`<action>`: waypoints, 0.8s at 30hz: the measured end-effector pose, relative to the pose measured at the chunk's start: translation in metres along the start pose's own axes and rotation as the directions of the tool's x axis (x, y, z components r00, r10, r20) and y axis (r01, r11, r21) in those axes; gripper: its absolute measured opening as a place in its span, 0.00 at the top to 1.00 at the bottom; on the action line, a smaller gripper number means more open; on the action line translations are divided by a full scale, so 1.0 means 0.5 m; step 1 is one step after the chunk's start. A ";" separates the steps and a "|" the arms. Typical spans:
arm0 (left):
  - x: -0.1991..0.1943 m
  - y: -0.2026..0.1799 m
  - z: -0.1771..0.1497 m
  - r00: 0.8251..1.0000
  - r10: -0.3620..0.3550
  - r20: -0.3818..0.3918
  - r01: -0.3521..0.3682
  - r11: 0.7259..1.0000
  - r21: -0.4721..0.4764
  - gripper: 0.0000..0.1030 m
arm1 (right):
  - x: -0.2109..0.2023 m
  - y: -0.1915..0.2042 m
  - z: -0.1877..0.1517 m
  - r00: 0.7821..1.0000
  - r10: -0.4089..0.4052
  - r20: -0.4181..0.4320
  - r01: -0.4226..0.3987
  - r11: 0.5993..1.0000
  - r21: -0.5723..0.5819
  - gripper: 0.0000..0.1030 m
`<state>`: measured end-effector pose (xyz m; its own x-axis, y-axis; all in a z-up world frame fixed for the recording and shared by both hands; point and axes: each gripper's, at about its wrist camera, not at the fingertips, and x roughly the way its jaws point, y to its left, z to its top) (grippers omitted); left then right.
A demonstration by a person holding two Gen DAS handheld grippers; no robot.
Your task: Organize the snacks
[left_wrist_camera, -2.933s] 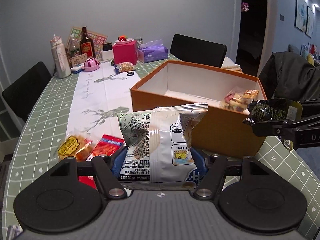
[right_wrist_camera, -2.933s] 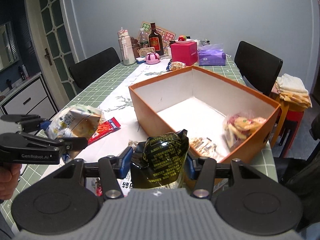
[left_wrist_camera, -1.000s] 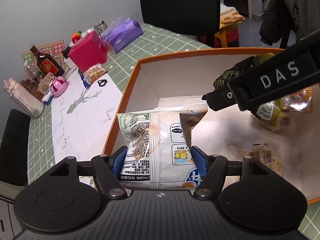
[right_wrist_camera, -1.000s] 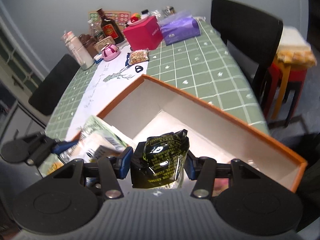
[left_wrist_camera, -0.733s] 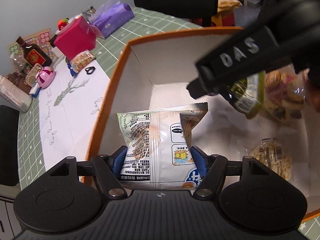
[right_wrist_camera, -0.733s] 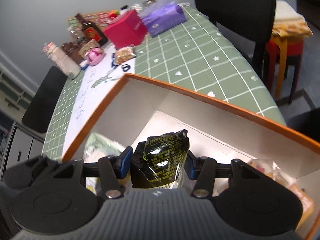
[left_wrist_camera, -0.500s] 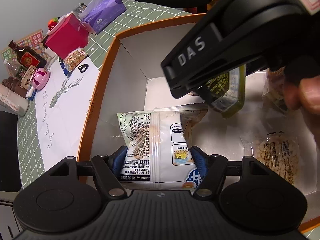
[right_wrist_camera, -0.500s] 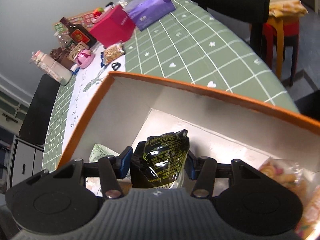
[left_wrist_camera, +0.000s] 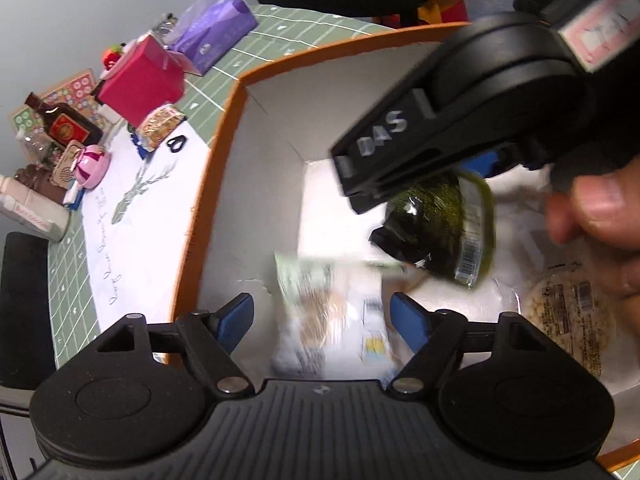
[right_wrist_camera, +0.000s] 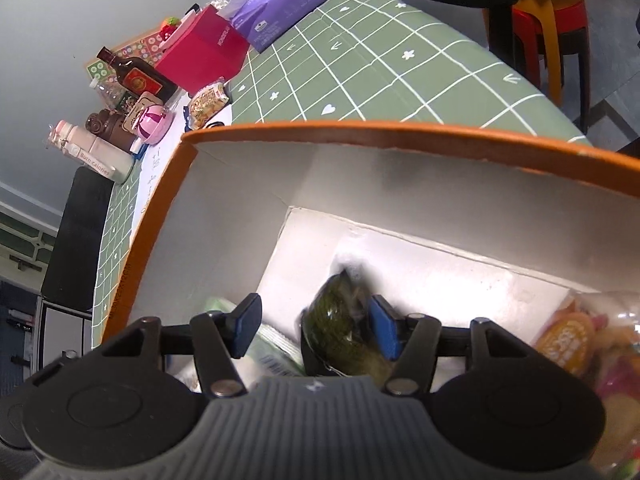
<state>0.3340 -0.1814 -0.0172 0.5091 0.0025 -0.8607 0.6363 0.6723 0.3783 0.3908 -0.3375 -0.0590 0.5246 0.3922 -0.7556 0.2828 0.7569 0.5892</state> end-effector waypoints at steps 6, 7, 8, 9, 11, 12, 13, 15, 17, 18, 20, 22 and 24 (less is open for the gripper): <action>-0.026 0.016 0.000 1.000 -0.014 0.018 0.015 0.999 -0.043 0.11 | -0.031 -0.003 -0.005 1.000 -0.005 0.015 0.005 1.000 -0.008 0.43; -0.032 0.016 -0.001 1.000 -0.011 0.022 0.012 0.999 -0.042 0.11 | -0.037 -0.003 -0.005 1.000 -0.006 0.018 0.006 1.000 -0.009 0.43; -0.037 0.016 -0.002 1.000 -0.009 0.024 0.010 0.999 -0.040 0.11 | -0.042 -0.002 -0.002 1.000 -0.007 0.021 0.007 1.000 -0.010 0.43; -0.045 0.015 -0.004 1.000 -0.006 0.027 0.007 0.999 -0.037 0.11 | -0.049 0.000 -0.003 1.000 -0.008 0.026 0.008 1.000 -0.012 0.43; -0.061 0.013 -0.007 0.999 0.006 0.037 -0.005 0.999 -0.032 0.11 | -0.067 0.003 -0.005 0.999 -0.009 0.035 0.010 1.000 -0.020 0.43; -0.069 0.013 -0.007 0.999 0.014 0.041 -0.013 0.999 -0.031 0.11 | -0.077 0.005 -0.007 0.999 -0.009 0.040 0.010 1.000 -0.026 0.43; -0.077 0.014 -0.008 0.999 0.019 0.045 -0.017 0.999 -0.032 0.11 | -0.087 0.009 -0.008 0.999 -0.010 0.046 0.011 0.999 -0.030 0.43; -0.093 0.016 -0.010 0.998 0.025 0.054 -0.023 0.999 -0.035 0.11 | -0.107 0.015 -0.011 0.998 -0.009 0.057 0.011 0.999 -0.038 0.43; -0.111 0.017 -0.012 0.997 0.035 0.063 -0.032 0.999 -0.037 0.11 | -0.129 0.024 -0.014 0.998 -0.007 0.069 0.010 0.999 -0.048 0.43; -0.120 0.017 -0.013 0.997 0.039 0.068 -0.037 0.999 -0.037 0.11 | -0.139 0.029 -0.016 0.997 -0.005 0.075 0.009 0.999 -0.054 0.43; -0.141 0.016 -0.017 0.995 0.052 0.080 -0.049 0.998 -0.036 0.11 | -0.162 0.039 -0.019 0.996 -0.003 0.089 0.009 0.998 -0.064 0.43; -0.162 0.016 -0.021 0.994 0.066 0.092 -0.063 0.997 -0.036 0.11 | -0.184 0.053 -0.025 0.995 -0.001 0.101 0.009 0.997 -0.077 0.43; -0.184 0.016 -0.027 0.991 0.078 0.104 -0.075 0.996 -0.039 0.11 | -0.204 0.064 -0.033 0.994 0.000 0.114 0.011 0.996 -0.092 0.43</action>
<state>0.2844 -0.1664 0.0603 0.6152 -0.0222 -0.7881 0.5732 0.6989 0.4278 0.3331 -0.3447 0.0325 0.6123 0.3302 -0.7183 0.2133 0.8059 0.5523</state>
